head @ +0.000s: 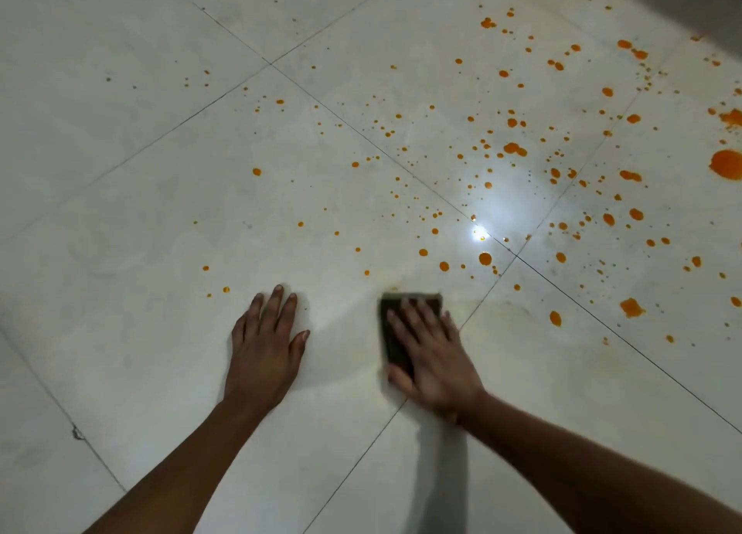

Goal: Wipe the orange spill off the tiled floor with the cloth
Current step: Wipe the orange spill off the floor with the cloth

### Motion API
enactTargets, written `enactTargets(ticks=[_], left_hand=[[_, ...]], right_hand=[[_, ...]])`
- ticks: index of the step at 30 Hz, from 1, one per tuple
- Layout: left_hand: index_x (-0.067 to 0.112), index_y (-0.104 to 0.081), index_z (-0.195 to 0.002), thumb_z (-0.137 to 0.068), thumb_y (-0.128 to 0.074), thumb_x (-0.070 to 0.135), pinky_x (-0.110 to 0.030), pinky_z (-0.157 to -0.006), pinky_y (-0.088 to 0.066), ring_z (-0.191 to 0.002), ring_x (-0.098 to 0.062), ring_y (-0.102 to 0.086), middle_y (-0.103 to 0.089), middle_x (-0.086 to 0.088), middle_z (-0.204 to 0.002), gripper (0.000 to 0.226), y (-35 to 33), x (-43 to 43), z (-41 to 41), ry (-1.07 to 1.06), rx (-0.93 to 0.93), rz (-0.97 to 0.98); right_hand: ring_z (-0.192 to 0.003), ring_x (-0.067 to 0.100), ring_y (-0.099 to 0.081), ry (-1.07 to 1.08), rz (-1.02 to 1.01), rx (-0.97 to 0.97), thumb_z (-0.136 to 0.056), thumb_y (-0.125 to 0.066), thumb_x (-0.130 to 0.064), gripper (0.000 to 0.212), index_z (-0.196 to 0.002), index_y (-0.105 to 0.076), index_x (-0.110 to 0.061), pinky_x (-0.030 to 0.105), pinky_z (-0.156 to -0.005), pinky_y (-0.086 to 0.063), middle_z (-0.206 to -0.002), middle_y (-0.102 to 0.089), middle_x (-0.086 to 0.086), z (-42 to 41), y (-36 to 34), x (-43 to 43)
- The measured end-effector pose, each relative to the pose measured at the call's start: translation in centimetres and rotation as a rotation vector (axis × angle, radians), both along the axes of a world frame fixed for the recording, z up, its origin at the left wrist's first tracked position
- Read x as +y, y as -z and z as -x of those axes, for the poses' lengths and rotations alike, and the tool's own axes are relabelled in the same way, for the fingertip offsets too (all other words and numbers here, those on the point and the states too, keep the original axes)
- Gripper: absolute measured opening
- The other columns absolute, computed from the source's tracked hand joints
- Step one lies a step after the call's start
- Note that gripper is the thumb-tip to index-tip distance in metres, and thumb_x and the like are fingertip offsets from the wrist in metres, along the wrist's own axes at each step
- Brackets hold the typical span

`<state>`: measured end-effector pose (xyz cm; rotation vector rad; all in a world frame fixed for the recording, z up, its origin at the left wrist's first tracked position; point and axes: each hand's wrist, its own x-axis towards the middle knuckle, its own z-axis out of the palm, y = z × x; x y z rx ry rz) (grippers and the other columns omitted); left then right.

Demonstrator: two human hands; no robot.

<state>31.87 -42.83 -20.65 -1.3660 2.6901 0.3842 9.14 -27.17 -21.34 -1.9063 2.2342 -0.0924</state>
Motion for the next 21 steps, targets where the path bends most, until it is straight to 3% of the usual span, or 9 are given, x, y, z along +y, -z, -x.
enactTargets(ticks=[2, 4, 7, 10, 15, 16, 18, 21], left_hand=[[0.017, -0.037, -0.146, -0.095, -0.029, 0.046, -0.047, -0.104, -0.034, -0.141, -0.030, -0.030, -0.031, -0.005, -0.156, 0.059, 0.4, -0.1, -0.3, -0.009, 0.011, 0.015], [0.019, -0.034, -0.148, -0.096, -0.029, 0.048, -0.044, -0.105, -0.031, -0.142, -0.028, -0.027, -0.029, -0.002, -0.157, 0.060, 0.7, -0.3, -0.4, -0.004, 0.014, 0.030], [0.017, -0.033, -0.149, -0.095, -0.029, 0.044, -0.042, -0.107, -0.028, -0.144, -0.025, -0.023, -0.025, 0.000, -0.159, 0.060, 0.8, -0.4, -1.0, 0.007, 0.021, 0.004], [0.014, -0.031, -0.150, -0.093, -0.030, 0.038, -0.044, -0.109, -0.028, -0.145, -0.026, -0.021, -0.024, -0.001, -0.159, 0.062, 0.7, -0.4, -1.1, 0.028, 0.006, -0.004], [0.015, -0.029, -0.150, -0.093, -0.033, 0.040, -0.041, -0.110, -0.022, -0.146, -0.026, -0.019, -0.022, -0.002, -0.160, 0.062, 1.2, -0.4, -0.9, 0.029, 0.006, -0.004], [0.014, -0.030, -0.150, -0.093, -0.033, 0.039, -0.041, -0.110, -0.022, -0.146, -0.026, -0.020, -0.023, -0.002, -0.160, 0.062, 1.2, -0.5, -0.9, 0.031, 0.020, -0.003], [0.014, -0.031, -0.150, -0.094, -0.034, 0.039, -0.040, -0.111, -0.021, -0.146, -0.025, -0.021, -0.024, -0.001, -0.159, 0.061, 1.1, -0.4, -1.2, 0.042, 0.071, -0.005], [0.015, -0.028, -0.150, -0.094, -0.035, 0.041, -0.039, -0.115, -0.017, -0.147, -0.021, -0.018, -0.021, -0.001, -0.160, 0.062, 0.8, -0.9, -2.4, 0.027, 0.124, 0.000]], right_hand=[[-0.148, 0.030, -0.014, 0.231, 0.009, -0.015, -0.087, -0.036, -0.061, 0.077, -0.152, -0.028, -0.021, 0.052, -0.115, -0.011, -0.159, -0.025, 0.010, 1.2, 0.0, -7.8], [-0.146, 0.033, -0.018, 0.272, 0.021, -0.058, -0.086, -0.035, -0.059, 0.077, -0.151, -0.030, -0.018, 0.055, -0.115, -0.013, -0.158, -0.025, 0.012, -1.5, -0.1, -12.3], [-0.149, 0.028, -0.012, -0.067, 0.013, -0.071, -0.088, -0.042, -0.056, 0.076, -0.153, -0.025, -0.021, 0.055, -0.116, -0.016, -0.160, -0.021, 0.008, -5.4, -0.7, -6.9], [-0.147, 0.027, -0.020, -0.157, 0.027, -0.070, -0.087, -0.044, -0.057, 0.075, -0.152, -0.028, -0.024, 0.048, -0.116, -0.016, -0.160, -0.020, 0.005, -1.5, -0.9, -0.6], [-0.146, 0.033, -0.019, 0.251, 0.005, -0.045, -0.085, -0.033, -0.059, 0.078, -0.151, -0.030, -0.018, 0.054, -0.113, -0.015, -0.158, -0.025, 0.012, 0.8, -0.1, -13.0], [-0.146, 0.034, -0.018, 0.241, 0.012, -0.051, -0.085, -0.034, -0.058, 0.077, -0.151, -0.030, -0.018, 0.055, -0.114, -0.015, -0.158, -0.025, 0.013, -0.8, -0.1, -13.8], [-0.148, 0.031, -0.014, 0.023, 0.003, -0.052, -0.087, -0.038, -0.056, 0.075, -0.152, -0.028, -0.020, 0.054, -0.116, -0.014, -0.159, -0.023, 0.010, -3.7, -0.2, -11.2], [-0.148, 0.026, -0.015, -0.216, 0.000, -0.074, -0.085, -0.043, -0.057, 0.076, -0.152, -0.028, -0.024, 0.050, -0.116, -0.017, -0.160, -0.023, 0.007, -2.6, -0.8, -5.7]])
